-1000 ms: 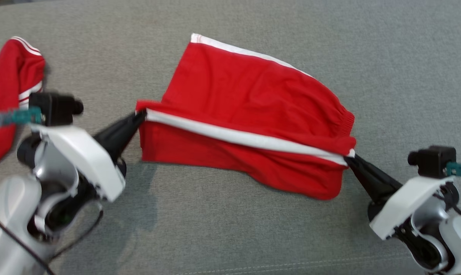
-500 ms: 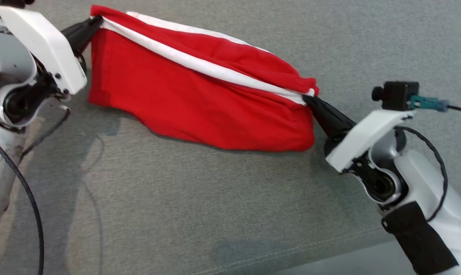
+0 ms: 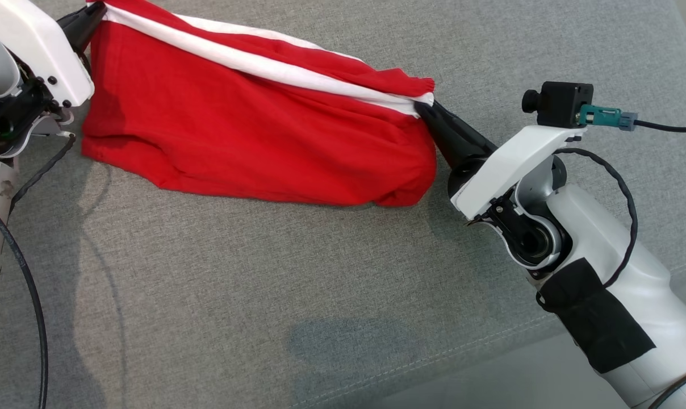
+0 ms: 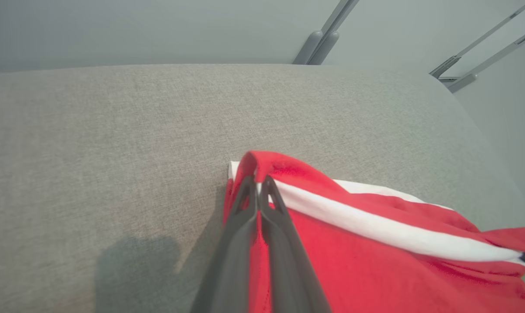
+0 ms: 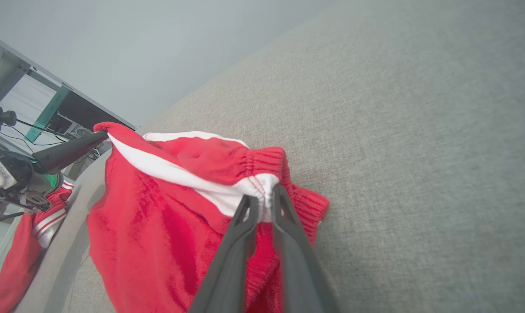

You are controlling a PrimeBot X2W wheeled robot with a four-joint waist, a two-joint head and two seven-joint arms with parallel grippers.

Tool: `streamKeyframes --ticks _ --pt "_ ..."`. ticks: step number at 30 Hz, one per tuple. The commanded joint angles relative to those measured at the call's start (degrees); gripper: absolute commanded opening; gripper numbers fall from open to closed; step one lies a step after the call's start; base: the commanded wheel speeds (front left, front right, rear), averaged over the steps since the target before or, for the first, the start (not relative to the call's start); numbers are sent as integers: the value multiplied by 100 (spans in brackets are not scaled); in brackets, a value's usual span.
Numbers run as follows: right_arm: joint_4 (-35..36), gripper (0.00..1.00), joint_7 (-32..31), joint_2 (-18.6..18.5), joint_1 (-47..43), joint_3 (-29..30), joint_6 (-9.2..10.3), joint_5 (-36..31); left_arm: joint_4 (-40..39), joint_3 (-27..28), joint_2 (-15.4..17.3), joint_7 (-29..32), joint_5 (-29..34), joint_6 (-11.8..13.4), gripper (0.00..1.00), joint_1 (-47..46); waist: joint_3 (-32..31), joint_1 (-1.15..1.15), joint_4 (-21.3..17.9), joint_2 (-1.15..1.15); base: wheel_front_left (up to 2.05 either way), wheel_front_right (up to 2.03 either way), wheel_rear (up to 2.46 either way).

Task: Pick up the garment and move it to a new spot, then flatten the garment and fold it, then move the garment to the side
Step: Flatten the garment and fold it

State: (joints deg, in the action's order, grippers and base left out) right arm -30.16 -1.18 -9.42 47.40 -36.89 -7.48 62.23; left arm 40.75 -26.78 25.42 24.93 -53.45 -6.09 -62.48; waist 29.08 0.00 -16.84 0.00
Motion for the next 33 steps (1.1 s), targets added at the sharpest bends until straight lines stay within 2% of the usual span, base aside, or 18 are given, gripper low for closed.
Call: streamKeyframes --ticks 1,4,5,6,7,14,16,21,25,33 --pt "105 100 120 -1 21 -88 -1 140 -11 171 237 -58 10 -61 0 -287 9 0 -17 0 0 0 0" --pt "109 100 294 -86 79 -238 -1 272 193 157 206 -184 7 -83 0 -363 11 0 -22 0 0 0 0" --pt "124 100 356 -125 89 -282 -1 311 260 146 202 -230 22 -87 7 -376 8 0 -19 0 0 0 0" --pt "144 100 414 -167 91 -325 -1 353 318 129 201 -281 47 -90 73 -387 3 0 -12 0 0 0 0" --pt "180 100 482 -213 88 -366 -1 391 366 115 195 -321 55 -95 100 -393 -2 0 -5 0 0 0 0" --pt "387 100 1042 -577 -43 -577 -1 385 373 -60 258 -824 356 -111 100 -404 -68 0 93 0 0 0 0" --pt "451 100 1376 -748 -160 -635 -1 144 233 -148 331 -1219 624 -5 100 -360 -110 0 162 0 0 0 0" --pt "399 100 1602 -929 -497 -343 -1 -641 -274 -253 402 -1835 963 284 100 14 -251 0 327 0 0 0 0" --pt "567 100 1615 -798 -1038 392 -1 -1420 -900 -223 530 -2247 1091 620 100 578 -384 0 434 0 0 0 0" --pt "1198 100 1617 -261 -2415 1645 -1 -2752 -2656 57 855 -2822 1078 1608 100 2303 -713 0 564 0 0 0 0"
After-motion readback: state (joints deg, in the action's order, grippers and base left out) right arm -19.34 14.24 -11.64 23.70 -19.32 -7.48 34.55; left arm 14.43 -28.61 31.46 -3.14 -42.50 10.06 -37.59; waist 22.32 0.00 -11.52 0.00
